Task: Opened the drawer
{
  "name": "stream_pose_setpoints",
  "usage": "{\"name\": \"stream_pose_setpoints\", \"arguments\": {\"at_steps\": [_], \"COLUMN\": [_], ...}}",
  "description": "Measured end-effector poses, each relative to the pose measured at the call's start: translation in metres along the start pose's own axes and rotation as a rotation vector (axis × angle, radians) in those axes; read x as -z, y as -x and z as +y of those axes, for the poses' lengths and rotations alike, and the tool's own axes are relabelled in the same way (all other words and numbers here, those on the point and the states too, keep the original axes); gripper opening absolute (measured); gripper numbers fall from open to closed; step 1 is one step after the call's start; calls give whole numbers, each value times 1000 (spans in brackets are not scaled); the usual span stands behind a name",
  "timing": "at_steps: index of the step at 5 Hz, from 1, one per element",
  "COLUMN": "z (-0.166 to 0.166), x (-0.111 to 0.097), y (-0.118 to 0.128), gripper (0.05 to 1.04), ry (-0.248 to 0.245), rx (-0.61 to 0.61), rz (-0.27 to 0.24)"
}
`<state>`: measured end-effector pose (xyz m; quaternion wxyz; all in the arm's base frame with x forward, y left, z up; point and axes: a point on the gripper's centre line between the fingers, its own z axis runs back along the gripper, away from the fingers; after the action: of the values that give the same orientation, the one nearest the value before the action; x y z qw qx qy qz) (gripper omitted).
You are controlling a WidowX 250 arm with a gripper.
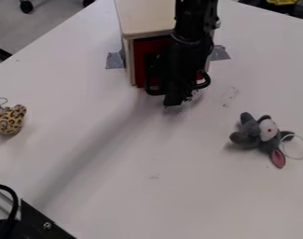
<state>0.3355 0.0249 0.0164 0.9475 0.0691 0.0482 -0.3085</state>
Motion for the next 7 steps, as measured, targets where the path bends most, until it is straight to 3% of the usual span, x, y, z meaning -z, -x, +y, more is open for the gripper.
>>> {"name": "stream_pose_setpoints", "arguments": {"at_steps": [1,2,4,7], "z": [-8,-17,-54,-79], "x": [1,0,-3,-3], "y": [0,4,6,12], "gripper": [182,144,132,123], "ry": [8,16,22,22], "rx": [19,36,80,111], "rz": [-2,-2,-11,-4]}}
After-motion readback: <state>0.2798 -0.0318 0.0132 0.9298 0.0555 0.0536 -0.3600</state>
